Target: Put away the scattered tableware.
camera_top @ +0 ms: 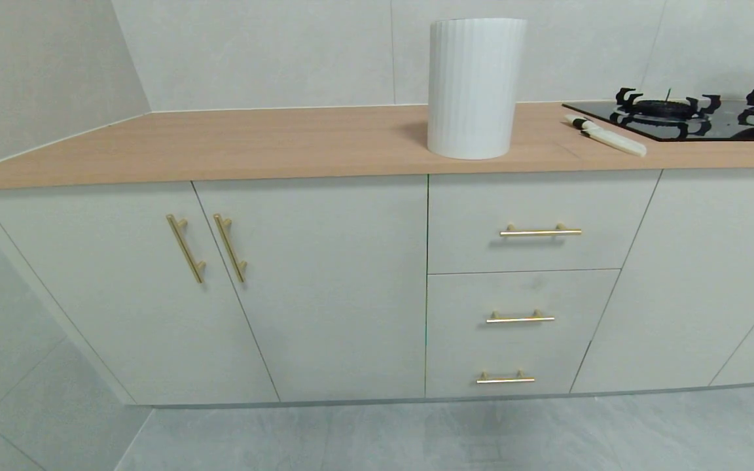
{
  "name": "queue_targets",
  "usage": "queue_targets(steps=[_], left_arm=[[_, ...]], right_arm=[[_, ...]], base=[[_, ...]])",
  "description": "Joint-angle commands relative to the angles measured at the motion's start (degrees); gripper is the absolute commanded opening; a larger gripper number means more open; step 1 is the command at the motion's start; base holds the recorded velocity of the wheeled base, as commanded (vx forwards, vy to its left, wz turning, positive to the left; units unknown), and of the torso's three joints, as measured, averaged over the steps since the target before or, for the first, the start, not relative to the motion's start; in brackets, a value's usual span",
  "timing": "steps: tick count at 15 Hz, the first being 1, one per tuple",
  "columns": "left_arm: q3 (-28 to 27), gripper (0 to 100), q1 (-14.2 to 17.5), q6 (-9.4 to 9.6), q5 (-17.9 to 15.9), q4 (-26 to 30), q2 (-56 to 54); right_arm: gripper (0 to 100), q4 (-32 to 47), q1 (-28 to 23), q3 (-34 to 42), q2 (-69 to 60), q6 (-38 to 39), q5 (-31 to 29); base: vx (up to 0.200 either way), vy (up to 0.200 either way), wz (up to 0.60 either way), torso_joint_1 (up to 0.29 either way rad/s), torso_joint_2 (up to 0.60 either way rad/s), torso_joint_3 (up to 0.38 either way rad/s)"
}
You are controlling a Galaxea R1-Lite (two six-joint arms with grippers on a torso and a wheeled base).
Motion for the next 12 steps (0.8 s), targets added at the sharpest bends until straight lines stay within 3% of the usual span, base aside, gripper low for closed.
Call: queue_targets(steps=[1,5,8,9,12], left_arm=[[0.0,100,0.0,0.08,0.0,0.0,0.0],[0.0,100,0.0,0.0,0.0,0.0,0.0],[0.0,100,0.0,0.0,0.0,0.0,0.0],[0.0,100,0.0,0.08,0.0,0.0,0.0],[0.0,100,0.0,0.08,0.0,0.0,0.0]], right_arm=[[100,18.4,-7.2,0.7,-25.4,-1.6,-0.6],[100,25.1,-12.2,0.9,-39.6,-5.0,-0.4],[100,26.3,-12.4,1.0,-45.0,-7.6,1.2],[100,26.1,-13.2,1.4,-46.7,-7.5,6.7],[100,25.2,-13.2,6.4,-46.7,-6.3,14.4]], base=[[0.0,0.0,0.0,0.0,0.0,0.0],[0.0,0.0,0.0,0.0,0.0,0.0],[0.0,0.0,0.0,0.0,0.0,0.0],[0.0,0.0,0.0,0.0,0.0,0.0],[0.0,0.0,0.0,0.0,0.0,0.0]])
